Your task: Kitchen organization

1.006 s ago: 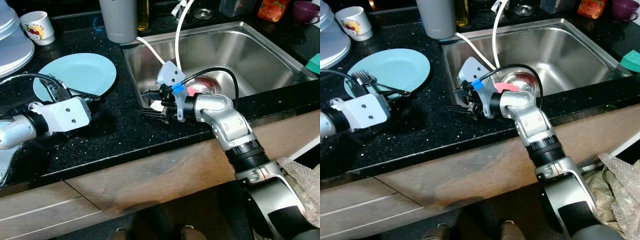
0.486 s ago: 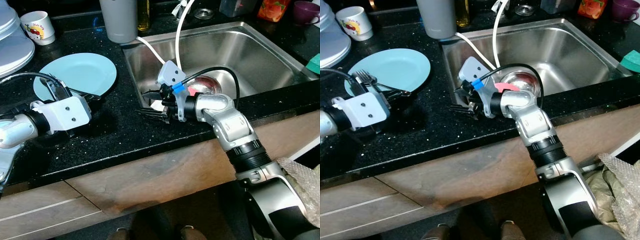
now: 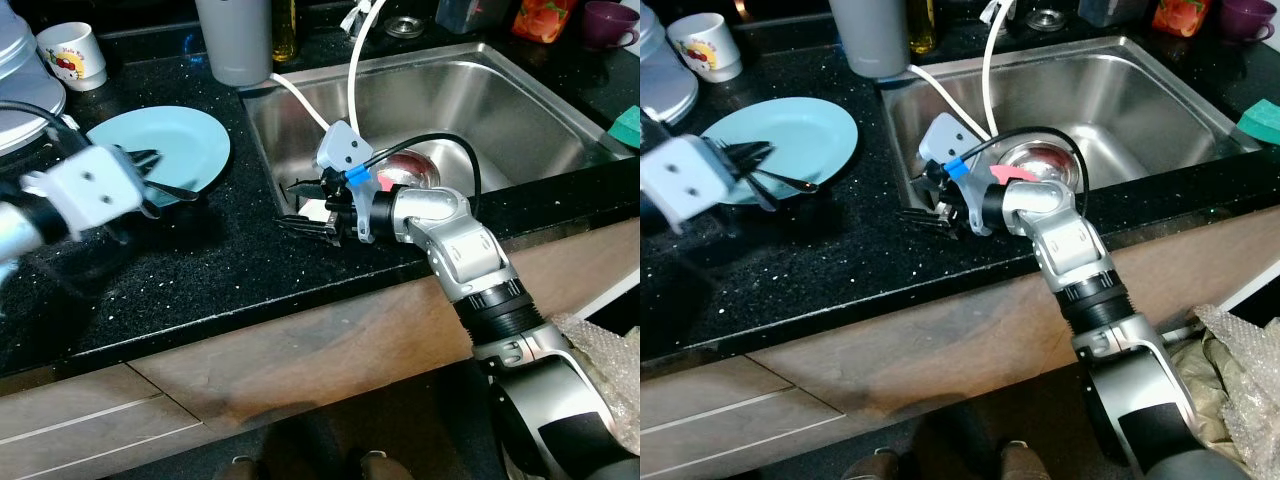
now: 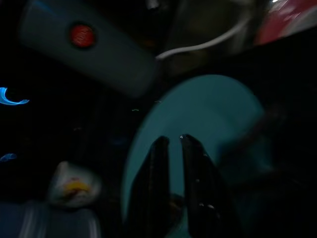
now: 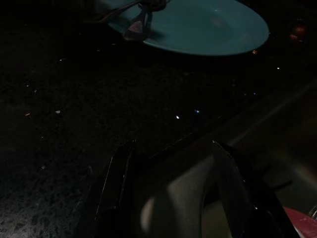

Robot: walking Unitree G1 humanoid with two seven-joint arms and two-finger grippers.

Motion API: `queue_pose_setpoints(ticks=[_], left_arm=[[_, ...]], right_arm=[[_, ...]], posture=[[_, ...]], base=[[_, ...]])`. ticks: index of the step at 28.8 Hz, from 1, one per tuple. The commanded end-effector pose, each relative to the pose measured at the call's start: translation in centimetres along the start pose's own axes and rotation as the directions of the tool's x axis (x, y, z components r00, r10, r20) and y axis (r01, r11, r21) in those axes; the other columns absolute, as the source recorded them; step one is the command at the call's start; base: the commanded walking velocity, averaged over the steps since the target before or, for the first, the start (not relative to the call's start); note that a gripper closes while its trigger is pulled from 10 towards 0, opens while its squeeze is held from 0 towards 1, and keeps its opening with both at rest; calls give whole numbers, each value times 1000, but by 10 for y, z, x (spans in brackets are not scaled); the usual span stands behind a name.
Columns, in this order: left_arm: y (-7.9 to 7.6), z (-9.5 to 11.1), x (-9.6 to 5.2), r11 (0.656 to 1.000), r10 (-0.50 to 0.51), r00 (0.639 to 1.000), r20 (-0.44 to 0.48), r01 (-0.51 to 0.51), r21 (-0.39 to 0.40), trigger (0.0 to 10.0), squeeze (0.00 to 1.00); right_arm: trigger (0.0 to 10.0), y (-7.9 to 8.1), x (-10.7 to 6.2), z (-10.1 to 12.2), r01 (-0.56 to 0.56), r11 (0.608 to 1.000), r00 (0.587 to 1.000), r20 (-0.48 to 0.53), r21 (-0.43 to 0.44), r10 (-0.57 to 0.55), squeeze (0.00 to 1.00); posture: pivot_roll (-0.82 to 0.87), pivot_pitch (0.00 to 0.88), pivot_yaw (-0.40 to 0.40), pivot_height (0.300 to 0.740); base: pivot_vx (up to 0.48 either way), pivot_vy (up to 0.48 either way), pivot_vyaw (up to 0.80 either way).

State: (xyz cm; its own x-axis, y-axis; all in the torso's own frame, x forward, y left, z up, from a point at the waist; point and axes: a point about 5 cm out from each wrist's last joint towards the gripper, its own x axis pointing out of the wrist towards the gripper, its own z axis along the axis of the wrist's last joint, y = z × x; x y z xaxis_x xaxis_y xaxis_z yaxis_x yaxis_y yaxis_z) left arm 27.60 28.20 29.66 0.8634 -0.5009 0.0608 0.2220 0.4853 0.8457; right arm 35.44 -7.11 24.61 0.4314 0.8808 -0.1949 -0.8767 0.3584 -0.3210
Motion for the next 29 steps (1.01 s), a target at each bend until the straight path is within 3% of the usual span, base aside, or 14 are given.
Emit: queue_pose_setpoints(ticks=[1,2,5,16,21,25,26,27,28,29], left_arm=[[-4,1,-7,996,-83,996,12,84,-31,10000,1000],[-10,1,-12,987,-154,988,15,155,-42,10000,1000],[-20,2,-14,968,-238,971,17,238,-82,10000,1000],[-31,6,-12,940,-322,946,38,324,-111,10000,1000],[-37,5,-5,940,-333,942,33,335,-66,10000,1000],[-38,3,2,952,-305,952,9,305,15,10000,1000],[-36,2,7,960,-274,962,8,273,59,10000,706],[-35,2,9,963,-263,965,10,262,67,10000,706],[-36,2,11,963,-261,965,9,259,76,10000,67],[-36,2,13,962,-260,966,8,258,83,10000,67]], right_arm=[[10000,4,3,0,-18,1000,1000,-1,1,18,0],[10000,5,5,0,-20,1000,1000,1,3,20,0],[10000,4,5,1,-20,1000,1000,3,6,20,0],[10000,3,4,0,-18,1000,1000,-2,7,18,0],[10000,3,4,0,-15,1000,1000,-3,5,15,0],[10000,3,4,0,-14,1000,1000,-4,4,14,0],[10000,3,5,0,-14,1000,1000,-3,2,14,0],[10000,3,5,0,-14,1000,1000,-4,1,14,0],[10000,4,5,0,-14,1000,1000,-4,1,14,0],[10000,4,5,0,-13,1000,1000,-5,1,13,0]], posture=[[67,164,10,740],[67,165,9,740],[68,166,8,740],[64,164,9,740],[65,164,11,740],[63,163,9,740],[63,163,9,740],[63,163,9,740],[62,160,10,740],[62,160,10,740]], base=[[0,0,0],[0,0,0],[0,0,0],[0,0,0],[0,0,0],[0,0,0],[0,0,0],[0,0,0],[0,0,0],[0,0,0]])
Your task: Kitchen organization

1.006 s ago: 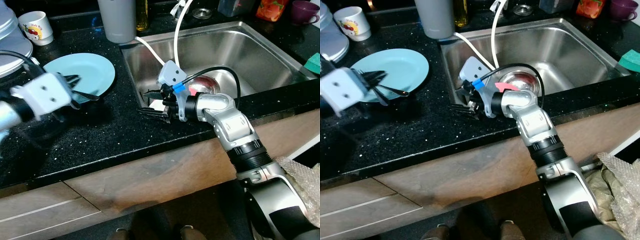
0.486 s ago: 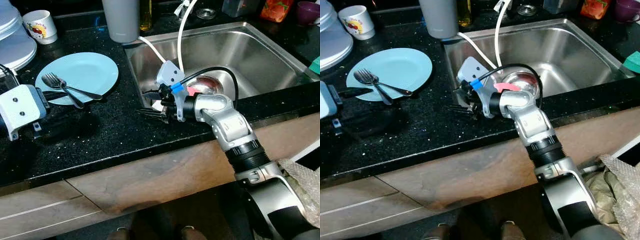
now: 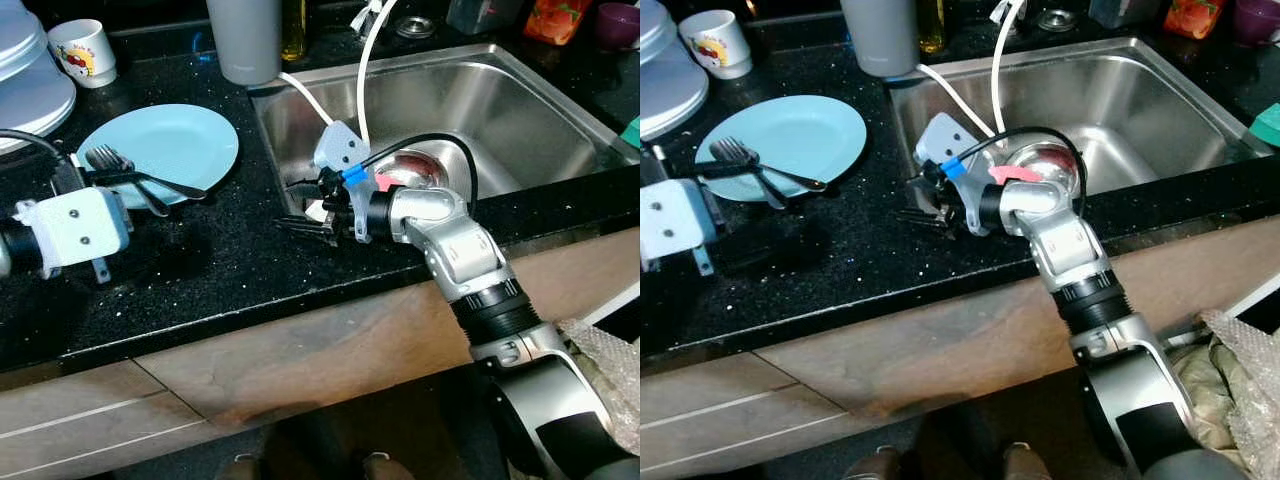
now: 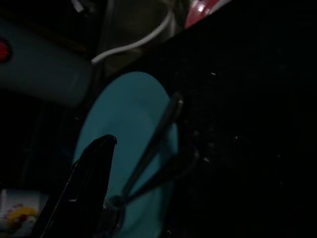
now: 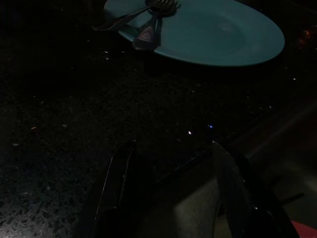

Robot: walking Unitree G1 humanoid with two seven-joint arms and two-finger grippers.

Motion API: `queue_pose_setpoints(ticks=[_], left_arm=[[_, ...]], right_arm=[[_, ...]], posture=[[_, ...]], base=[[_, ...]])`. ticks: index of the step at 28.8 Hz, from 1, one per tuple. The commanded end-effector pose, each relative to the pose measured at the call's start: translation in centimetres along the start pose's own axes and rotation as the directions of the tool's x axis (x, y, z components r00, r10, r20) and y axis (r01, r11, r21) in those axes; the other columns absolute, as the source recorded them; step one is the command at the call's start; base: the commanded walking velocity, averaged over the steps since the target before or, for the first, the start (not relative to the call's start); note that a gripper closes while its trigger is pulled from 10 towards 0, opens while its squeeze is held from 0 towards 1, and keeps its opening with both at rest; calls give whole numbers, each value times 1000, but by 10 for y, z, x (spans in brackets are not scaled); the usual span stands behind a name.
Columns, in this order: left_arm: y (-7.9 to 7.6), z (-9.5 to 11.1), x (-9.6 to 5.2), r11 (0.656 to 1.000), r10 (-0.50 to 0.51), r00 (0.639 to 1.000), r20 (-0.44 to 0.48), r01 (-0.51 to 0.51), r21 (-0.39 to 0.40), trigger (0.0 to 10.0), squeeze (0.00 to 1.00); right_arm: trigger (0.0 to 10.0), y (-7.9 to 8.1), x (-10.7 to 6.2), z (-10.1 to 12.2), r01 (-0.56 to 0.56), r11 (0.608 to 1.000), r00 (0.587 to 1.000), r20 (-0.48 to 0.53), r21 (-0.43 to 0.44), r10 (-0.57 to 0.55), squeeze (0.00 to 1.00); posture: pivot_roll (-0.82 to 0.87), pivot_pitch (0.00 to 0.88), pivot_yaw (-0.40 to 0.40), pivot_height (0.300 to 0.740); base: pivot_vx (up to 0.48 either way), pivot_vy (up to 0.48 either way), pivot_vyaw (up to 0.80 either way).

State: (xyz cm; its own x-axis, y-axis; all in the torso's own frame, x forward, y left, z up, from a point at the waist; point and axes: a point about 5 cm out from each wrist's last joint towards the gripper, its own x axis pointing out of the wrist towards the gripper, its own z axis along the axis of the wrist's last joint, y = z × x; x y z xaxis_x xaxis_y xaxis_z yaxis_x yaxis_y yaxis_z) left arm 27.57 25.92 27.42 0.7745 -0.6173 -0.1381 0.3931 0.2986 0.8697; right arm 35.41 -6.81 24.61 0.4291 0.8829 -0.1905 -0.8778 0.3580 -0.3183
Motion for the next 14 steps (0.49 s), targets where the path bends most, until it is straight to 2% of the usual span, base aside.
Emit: queue_pose_setpoints(ticks=[1,7,9,14], left_arm=[[-5,-3,7,1000,-13,1000,-9,14,22,10000,0],[-9,-3,16,1000,11,1000,0,-11,28,10000,0],[-16,-1,28,999,35,999,18,-36,33,10000,0],[-25,0,40,997,48,998,27,-50,65,10000,0]], right_arm=[[10000,2,2,-1,-12,1000,1000,-11,-2,12,0],[10000,2,2,-1,-13,1000,1000,-13,-4,13,0],[10000,2,2,-1,-10,1000,1000,-15,-12,10,0],[10000,3,2,-1,-11,1000,1000,-15,-18,10,0]], posture=[[62,158,11,740],[62,154,13,740],[58,150,16,740],[57,147,15,740]], base=[[0,0,0],[0,0,0],[0,0,0],[0,0,0]])
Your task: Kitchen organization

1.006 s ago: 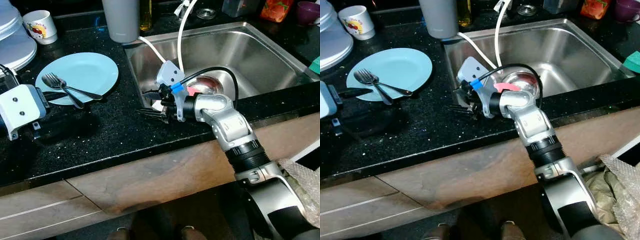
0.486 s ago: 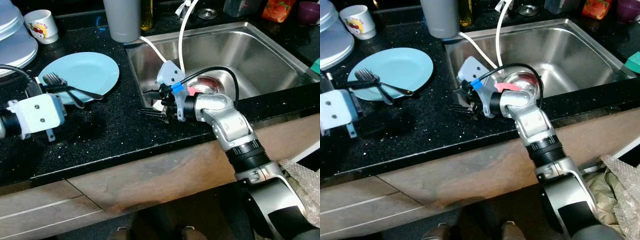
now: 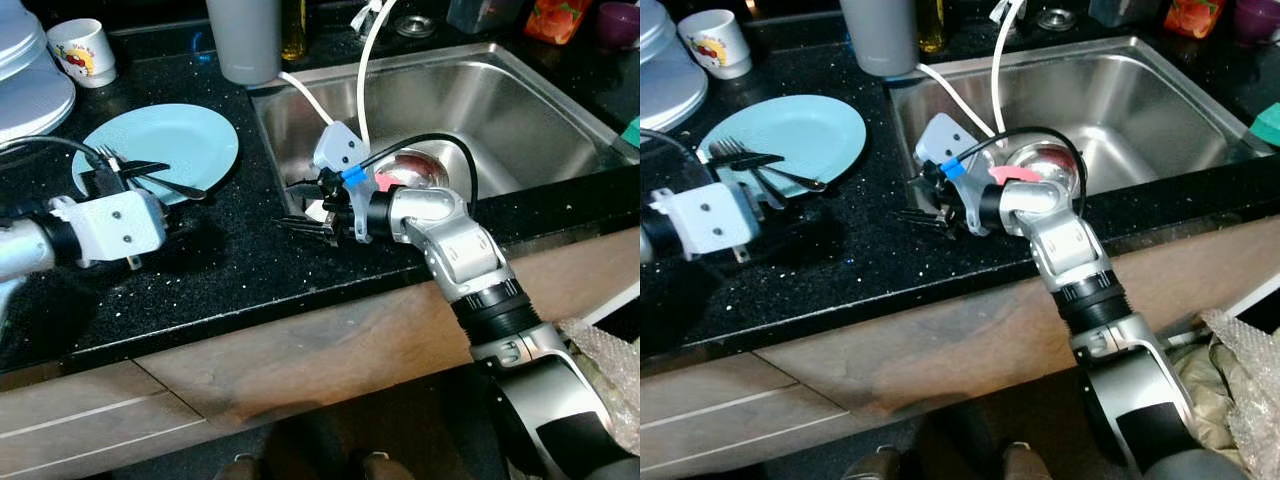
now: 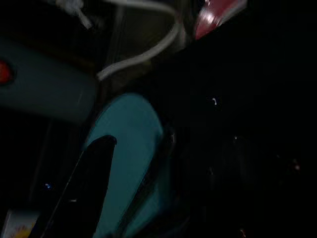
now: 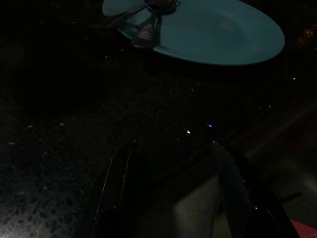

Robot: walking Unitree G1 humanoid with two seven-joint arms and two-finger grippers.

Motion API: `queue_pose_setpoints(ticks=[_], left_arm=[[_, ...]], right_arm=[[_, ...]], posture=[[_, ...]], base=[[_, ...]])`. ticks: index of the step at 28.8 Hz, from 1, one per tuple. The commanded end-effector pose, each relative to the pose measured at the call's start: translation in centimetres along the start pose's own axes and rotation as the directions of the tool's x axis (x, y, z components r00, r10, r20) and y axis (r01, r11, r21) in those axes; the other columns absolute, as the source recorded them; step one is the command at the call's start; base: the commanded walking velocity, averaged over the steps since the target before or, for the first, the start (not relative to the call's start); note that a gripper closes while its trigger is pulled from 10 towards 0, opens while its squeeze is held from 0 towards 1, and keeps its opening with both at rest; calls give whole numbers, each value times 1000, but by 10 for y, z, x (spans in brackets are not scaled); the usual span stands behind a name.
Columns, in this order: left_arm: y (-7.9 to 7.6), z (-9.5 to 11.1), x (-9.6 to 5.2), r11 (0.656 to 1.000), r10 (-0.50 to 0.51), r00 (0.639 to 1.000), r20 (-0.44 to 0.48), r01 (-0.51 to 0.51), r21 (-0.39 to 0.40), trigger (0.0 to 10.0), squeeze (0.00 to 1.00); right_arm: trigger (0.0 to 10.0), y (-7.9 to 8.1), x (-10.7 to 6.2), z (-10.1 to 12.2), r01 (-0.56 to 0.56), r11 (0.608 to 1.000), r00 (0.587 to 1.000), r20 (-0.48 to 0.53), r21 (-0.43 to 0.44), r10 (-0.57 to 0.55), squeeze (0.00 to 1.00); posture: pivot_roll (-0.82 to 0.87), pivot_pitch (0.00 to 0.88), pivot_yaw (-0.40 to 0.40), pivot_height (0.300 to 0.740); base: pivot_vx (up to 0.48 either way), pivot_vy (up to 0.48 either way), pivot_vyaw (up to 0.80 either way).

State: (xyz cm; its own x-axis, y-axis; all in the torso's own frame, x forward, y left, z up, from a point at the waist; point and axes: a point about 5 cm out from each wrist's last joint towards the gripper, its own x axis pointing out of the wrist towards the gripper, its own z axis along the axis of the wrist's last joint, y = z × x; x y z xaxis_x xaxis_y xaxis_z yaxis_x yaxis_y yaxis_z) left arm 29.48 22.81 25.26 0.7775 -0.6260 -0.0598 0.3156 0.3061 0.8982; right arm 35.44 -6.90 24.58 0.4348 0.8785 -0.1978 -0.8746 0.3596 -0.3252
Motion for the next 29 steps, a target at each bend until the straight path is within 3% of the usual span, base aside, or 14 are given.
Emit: queue_pose_setpoints(ticks=[1,16,21,22,25,26,27,28,29], left_arm=[[-6,-4,8,999,9,1000,-16,-9,33,10000,0],[6,-16,15,977,94,993,-71,-79,197,10000,0],[9,-17,14,976,125,990,-62,-112,186,10000,0],[9,-18,15,976,132,990,-56,-120,182,6196,0],[9,-18,15,977,140,989,-51,-129,172,3216,0],[9,-18,15,977,140,989,-51,-129,172,3216,0],[8,-19,16,976,140,989,-50,-129,174,706,0],[7,-20,17,977,133,990,-49,-122,172,0,0],[6,-20,17,978,130,990,-50,-120,171,0,0]], right_arm=[[10000,4,3,0,-16,1000,1000,-6,-15,16,0],[10000,2,1,1,-12,1000,1000,-9,-27,12,0],[10000,1,1,2,-9,1000,1000,-8,-28,9,0],[10000,0,1,2,-9,1000,1000,-7,-27,9,0],[10000,0,1,2,-10,1000,1000,-7,-27,10,0],[10000,0,1,2,-10,1000,1000,-7,-27,10,0],[10000,0,1,2,-11,1000,1000,-7,-27,11,0],[10000,0,2,2,-12,1000,1000,-8,-28,12,0],[10000,0,2,2,-12,1000,1000,-9,-28,11,0]], posture=[[56,147,15,740],[50,151,16,740],[52,158,13,740],[52,159,12,740],[53,161,10,740],[53,161,10,740],[53,162,9,740],[53,162,9,740],[53,162,9,740]], base=[[0,0,0],[0,0,0],[0,0,0],[0,0,0],[0,0,0],[0,0,0],[0,0,0],[0,0,0],[0,0,0]])
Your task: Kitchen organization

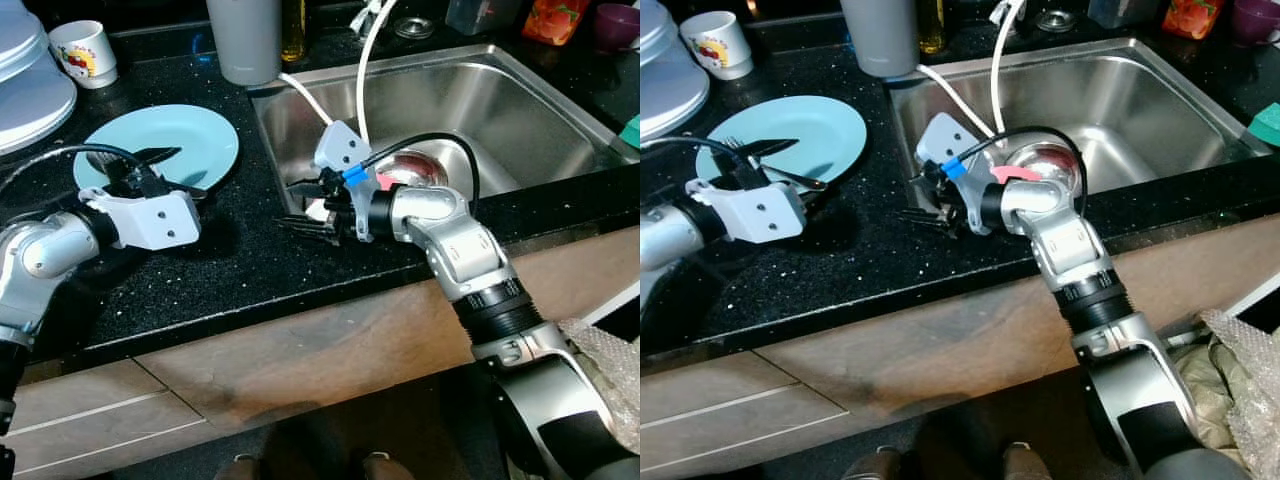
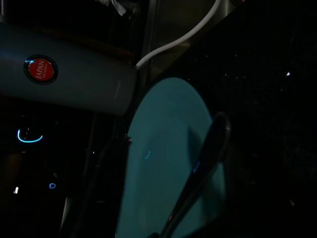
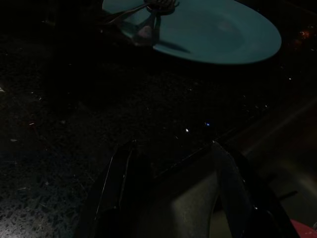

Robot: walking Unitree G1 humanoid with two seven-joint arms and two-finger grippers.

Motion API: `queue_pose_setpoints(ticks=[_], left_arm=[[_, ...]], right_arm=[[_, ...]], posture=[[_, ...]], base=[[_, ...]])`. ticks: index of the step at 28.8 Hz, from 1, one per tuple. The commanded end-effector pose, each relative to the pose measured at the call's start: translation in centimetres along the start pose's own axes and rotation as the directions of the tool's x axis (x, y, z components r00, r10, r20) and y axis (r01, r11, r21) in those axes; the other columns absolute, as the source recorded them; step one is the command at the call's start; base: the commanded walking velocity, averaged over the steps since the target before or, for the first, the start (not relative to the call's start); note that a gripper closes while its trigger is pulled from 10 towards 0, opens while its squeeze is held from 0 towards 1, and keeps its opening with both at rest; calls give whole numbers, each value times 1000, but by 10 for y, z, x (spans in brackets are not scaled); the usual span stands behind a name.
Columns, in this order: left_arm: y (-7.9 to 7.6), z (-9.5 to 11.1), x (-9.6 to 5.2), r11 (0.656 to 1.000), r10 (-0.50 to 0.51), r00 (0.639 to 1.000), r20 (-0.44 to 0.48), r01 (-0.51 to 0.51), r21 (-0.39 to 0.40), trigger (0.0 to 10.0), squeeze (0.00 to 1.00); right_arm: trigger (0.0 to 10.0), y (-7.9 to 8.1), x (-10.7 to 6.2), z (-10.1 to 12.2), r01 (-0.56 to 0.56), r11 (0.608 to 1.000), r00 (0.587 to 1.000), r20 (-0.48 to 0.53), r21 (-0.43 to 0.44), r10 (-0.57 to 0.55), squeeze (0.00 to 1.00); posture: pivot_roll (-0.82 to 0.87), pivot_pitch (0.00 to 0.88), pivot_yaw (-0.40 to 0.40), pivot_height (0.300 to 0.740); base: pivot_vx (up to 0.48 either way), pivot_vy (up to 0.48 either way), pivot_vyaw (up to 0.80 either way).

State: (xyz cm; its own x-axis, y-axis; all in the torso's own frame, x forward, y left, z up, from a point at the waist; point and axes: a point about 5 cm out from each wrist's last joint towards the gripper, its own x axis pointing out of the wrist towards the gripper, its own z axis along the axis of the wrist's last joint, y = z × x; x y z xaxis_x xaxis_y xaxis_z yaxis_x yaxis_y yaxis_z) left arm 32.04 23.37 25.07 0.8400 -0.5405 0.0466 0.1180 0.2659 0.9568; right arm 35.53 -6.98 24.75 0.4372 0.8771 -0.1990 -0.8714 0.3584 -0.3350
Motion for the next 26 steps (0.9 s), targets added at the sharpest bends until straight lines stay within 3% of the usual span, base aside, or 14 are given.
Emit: queue_pose_setpoints(ticks=[1,26], left_arm=[[-3,-1,1,1000,-12,1000,3,12,10,0,0],[-8,0,6,999,-41,999,32,42,-11,0,0]], right_arm=[[10000,1,3,1,-14,1000,1000,-7,-18,13,0],[10000,-1,2,0,-8,1000,1000,-17,-24,7,0]], posture=[[51,163,11,740],[52,164,15,740]], base=[[0,0,0],[0,0,0]])
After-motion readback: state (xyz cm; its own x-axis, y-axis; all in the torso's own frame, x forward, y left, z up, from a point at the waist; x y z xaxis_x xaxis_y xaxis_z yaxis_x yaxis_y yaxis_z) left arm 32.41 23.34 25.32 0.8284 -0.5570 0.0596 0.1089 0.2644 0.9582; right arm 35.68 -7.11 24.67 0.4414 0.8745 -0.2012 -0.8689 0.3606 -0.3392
